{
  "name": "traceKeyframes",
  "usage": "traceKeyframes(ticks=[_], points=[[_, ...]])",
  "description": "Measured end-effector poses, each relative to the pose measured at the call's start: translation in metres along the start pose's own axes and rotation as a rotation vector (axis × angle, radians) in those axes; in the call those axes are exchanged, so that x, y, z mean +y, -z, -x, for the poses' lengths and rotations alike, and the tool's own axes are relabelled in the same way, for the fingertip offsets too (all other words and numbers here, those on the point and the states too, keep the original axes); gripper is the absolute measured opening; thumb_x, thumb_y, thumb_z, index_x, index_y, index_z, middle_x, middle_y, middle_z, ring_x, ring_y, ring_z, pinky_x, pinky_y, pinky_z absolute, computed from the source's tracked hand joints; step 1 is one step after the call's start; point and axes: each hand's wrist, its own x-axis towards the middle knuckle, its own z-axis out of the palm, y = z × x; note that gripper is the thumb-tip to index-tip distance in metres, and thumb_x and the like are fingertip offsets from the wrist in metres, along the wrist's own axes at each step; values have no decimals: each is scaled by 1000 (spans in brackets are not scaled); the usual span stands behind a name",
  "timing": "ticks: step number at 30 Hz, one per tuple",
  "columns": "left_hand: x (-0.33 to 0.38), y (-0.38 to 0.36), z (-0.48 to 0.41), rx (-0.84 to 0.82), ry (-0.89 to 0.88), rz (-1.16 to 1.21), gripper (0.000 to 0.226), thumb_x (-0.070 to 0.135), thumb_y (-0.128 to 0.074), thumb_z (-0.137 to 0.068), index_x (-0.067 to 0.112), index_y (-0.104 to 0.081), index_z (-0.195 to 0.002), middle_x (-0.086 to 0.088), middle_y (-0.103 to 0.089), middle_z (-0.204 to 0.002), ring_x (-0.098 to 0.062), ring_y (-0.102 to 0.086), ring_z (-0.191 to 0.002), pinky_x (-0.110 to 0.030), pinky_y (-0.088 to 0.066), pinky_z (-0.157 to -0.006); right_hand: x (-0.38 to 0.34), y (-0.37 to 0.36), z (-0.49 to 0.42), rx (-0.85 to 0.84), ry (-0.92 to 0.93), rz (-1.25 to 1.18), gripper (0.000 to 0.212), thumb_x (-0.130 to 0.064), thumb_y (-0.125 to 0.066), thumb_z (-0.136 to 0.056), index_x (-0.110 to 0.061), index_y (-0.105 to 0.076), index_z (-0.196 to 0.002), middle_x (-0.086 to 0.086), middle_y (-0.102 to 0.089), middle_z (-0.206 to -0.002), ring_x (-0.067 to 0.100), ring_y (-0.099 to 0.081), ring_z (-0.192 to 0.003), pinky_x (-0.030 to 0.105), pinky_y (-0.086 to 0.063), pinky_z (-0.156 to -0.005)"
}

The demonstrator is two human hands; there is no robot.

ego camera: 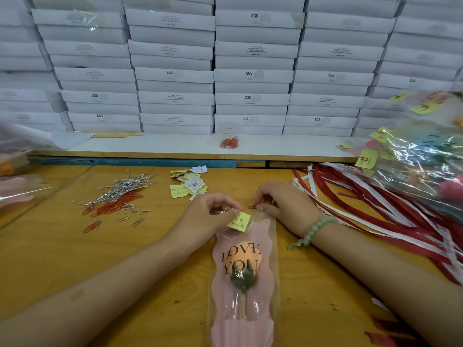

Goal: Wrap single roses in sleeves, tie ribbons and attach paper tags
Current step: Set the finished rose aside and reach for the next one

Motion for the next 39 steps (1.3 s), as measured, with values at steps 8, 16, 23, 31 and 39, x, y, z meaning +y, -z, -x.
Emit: traceKeyframes(ticks=[8, 16, 23, 31, 39], points=[[-2, 0, -3, 3, 6, 19, 17, 10, -70, -86, 19, -70, -100, 11, -60, -68, 0, -59, -67, -14, -50, -64, -6, 0, -1, -78, -26, 7, 9, -18, -52, -95, -22, -57, -102, -3, -53, -103, 9, -51, -92, 25, -45, -83], [-1, 0, -1, 7, -8, -13, 14, 10, -66, -90, 19, -74, -97, 1, -54, -74, 5, -52, -58, -10, -42, -53, -5, -1, 1, -54, -28, -54, 2, -20, -52, -95, -21, -54, -95, -5, -51, -100, 10, -51, -90, 23, -44, -81], [-2, -1, -3, 21, -1, -10, 10, 11, -65, -91, 19, -71, -93, 3, -58, -73, 4, -55, -59, -12, -43, -52, 0, 0, 2, 228, -74, -531, 7, -8, -64, -88, -15, -63, -89, -5, -69, -82, 4, -66, -75, 19, -54, -75], [-1, -1, -2, 27, 8, -17, 6, 15, -62, -93, 16, -67, -97, -1, -59, -78, -7, -59, -71, -18, -46, -60, -5, -1, 2, 280, -91, -861, 11, -13, -76, -78, -23, -72, -80, -8, -75, -84, 6, -71, -83, 16, -54, -73], [2, -2, -1, 24, 11, -10, 6, 13, -61, -94, 14, -65, -98, -5, -60, -82, -10, -59, -74, -21, -46, -62, -12, 0, 5, 229, -69, -806, 26, -3, -65, -86, -19, -69, -106, -4, -65, -90, 9, -70, -89, 22, -54, -81]])
